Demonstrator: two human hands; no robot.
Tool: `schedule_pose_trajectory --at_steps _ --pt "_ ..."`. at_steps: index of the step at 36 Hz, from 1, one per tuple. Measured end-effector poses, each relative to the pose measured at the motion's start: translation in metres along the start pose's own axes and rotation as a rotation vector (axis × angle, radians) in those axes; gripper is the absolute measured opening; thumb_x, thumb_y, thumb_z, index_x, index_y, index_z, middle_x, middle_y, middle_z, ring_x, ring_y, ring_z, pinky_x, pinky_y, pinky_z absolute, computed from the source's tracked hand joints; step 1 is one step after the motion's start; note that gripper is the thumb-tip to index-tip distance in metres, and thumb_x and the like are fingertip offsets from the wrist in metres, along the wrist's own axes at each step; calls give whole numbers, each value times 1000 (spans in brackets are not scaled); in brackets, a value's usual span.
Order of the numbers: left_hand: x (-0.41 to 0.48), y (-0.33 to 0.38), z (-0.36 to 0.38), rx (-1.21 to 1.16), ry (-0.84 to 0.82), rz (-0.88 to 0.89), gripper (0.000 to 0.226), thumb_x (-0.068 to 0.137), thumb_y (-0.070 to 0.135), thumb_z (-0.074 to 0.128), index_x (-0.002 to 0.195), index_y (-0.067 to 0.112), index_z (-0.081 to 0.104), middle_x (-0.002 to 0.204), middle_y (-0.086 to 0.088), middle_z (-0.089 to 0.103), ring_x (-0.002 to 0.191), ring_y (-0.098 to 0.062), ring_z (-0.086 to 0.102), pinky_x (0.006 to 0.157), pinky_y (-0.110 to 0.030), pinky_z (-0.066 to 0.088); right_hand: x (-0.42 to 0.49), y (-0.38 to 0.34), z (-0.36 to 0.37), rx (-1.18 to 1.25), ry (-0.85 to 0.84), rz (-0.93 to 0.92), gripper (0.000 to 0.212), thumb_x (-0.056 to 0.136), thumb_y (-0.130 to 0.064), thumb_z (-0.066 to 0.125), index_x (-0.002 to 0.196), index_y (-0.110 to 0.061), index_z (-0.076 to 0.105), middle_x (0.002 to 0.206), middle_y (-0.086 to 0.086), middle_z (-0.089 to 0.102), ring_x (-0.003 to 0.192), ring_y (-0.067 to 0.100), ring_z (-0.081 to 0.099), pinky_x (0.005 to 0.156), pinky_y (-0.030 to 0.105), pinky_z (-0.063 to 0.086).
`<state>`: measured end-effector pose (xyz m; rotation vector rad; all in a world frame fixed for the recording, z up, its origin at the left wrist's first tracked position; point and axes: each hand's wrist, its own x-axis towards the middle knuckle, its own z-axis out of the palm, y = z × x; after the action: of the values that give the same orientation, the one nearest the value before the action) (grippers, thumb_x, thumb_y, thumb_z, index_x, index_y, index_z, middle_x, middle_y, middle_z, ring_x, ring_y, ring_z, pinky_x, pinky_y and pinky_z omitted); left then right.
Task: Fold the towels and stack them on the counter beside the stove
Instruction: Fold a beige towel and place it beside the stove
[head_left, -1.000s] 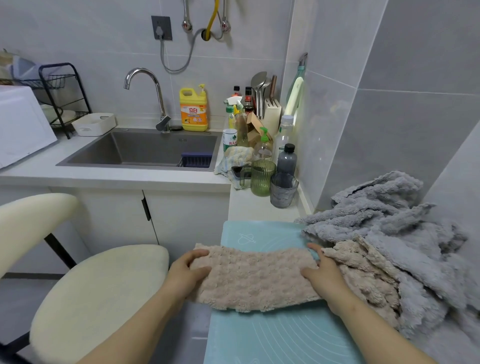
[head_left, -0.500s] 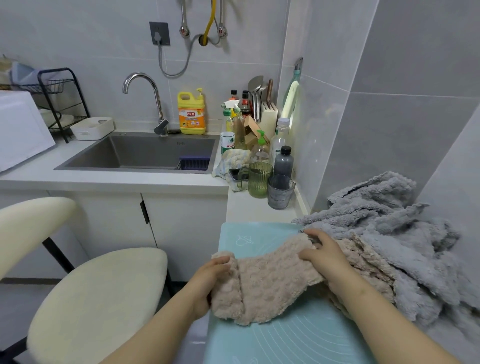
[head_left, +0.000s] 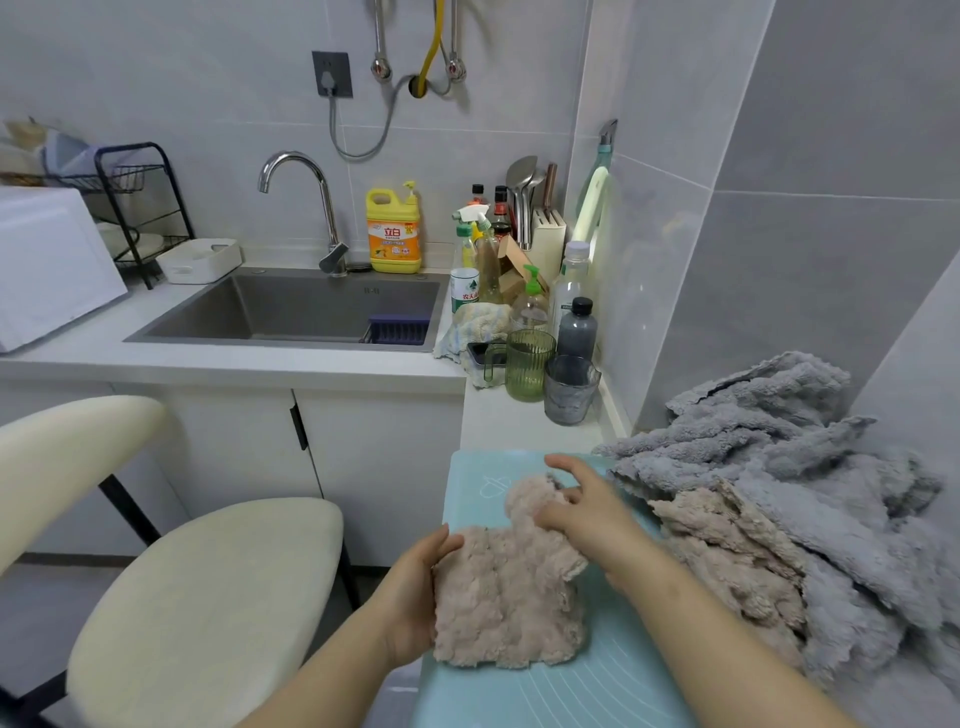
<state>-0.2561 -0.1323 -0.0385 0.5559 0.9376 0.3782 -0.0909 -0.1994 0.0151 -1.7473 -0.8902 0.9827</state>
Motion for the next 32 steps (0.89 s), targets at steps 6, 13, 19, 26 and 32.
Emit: schedule_pose_trajectory --at_steps 6,13,19,26,32 --pt "6 0 -5 27 -67 -1 51 91 53 41 107 10 63 94 -15 73 94 -32 65 77 -41 50 -5 7 15 239 -285 103 49 88 -15 60 122 -41 39 104 3 64 65 15 60 52 21 45" --pt "13 -4 -4 228 -34 85 32 95 30 51 116 7 58 104 -15 71 97 -29 66 76 -37 52 3 31 8 137 5 160 28 89 -6 51 113 -21 49 72 6 54 54 16 45 48 24 34" --pt "16 -8 7 380 59 210 11 93 14 55 103 17 51 101 -9 64 87 -22 63 66 -31 52 0 63 2 -75 58 159 27 86 -11 58 111 -17 51 85 1 54 76 16 53 64 25 39" --pt "20 -8 -2 486 116 217 35 88 -5 40 119 12 43 101 -13 59 85 -27 58 75 -37 51 -14 74 5 -322 -187 80 91 67 -35 76 142 -31 25 143 -1 27 130 19 35 108 32 34" --pt "17 -8 -1 635 -32 412 76 87 -1 54 120 54 14 109 15 49 97 -13 59 70 -22 50 -19 76 6 -675 -279 -27 99 69 -38 76 145 -43 12 155 -9 -7 143 20 8 114 31 18"
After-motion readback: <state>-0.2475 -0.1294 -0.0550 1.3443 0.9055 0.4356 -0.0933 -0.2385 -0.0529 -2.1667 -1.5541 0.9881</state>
